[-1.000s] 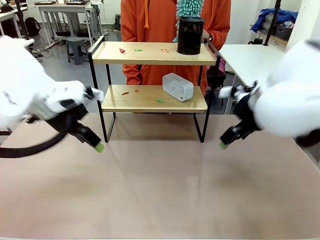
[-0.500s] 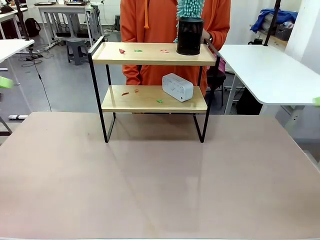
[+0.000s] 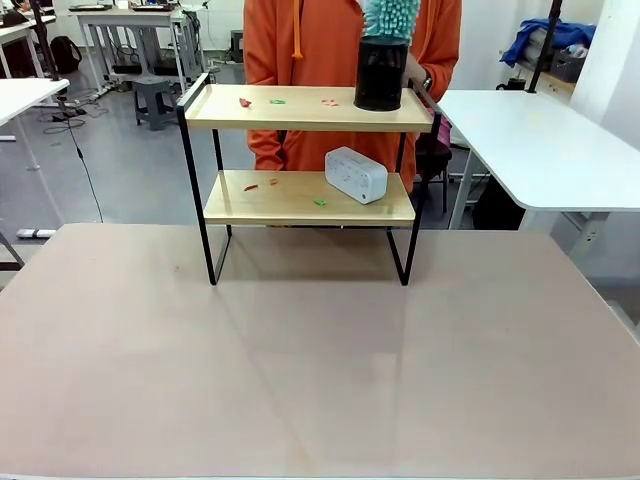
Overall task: Clean the shelf.
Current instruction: Pick up the Duster from the human.
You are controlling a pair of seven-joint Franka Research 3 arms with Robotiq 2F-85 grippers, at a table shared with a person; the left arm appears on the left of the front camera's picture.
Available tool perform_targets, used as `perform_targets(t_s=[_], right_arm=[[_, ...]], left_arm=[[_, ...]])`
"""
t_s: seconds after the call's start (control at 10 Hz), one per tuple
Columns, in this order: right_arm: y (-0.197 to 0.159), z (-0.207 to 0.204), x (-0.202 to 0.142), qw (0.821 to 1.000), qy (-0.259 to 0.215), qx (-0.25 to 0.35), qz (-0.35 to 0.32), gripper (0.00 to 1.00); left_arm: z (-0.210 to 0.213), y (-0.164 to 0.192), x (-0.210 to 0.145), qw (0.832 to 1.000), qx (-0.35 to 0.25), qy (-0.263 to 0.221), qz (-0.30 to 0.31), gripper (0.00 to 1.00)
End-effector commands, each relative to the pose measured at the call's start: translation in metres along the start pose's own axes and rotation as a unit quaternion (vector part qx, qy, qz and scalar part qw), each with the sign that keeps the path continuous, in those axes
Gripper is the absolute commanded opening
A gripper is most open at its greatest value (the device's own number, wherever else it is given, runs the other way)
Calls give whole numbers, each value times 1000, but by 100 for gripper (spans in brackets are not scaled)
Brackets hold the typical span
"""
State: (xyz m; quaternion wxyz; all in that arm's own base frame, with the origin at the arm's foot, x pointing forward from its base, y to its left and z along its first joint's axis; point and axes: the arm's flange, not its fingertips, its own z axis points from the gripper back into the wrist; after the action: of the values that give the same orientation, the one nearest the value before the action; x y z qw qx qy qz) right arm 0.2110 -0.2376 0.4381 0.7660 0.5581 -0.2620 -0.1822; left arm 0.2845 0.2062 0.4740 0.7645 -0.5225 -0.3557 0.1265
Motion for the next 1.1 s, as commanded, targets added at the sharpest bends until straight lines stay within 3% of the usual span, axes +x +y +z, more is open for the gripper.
perform_targets(t_s=[0.0, 1.0], right_arm=[[27, -5, -7, 998, 27, -18, 49, 100], [25, -5, -10, 999, 30, -29, 35, 100]], left_arm=[[12, -28, -7, 998, 22, 21, -53, 100], [12, -28, -7, 998, 22, 21, -53, 100]])
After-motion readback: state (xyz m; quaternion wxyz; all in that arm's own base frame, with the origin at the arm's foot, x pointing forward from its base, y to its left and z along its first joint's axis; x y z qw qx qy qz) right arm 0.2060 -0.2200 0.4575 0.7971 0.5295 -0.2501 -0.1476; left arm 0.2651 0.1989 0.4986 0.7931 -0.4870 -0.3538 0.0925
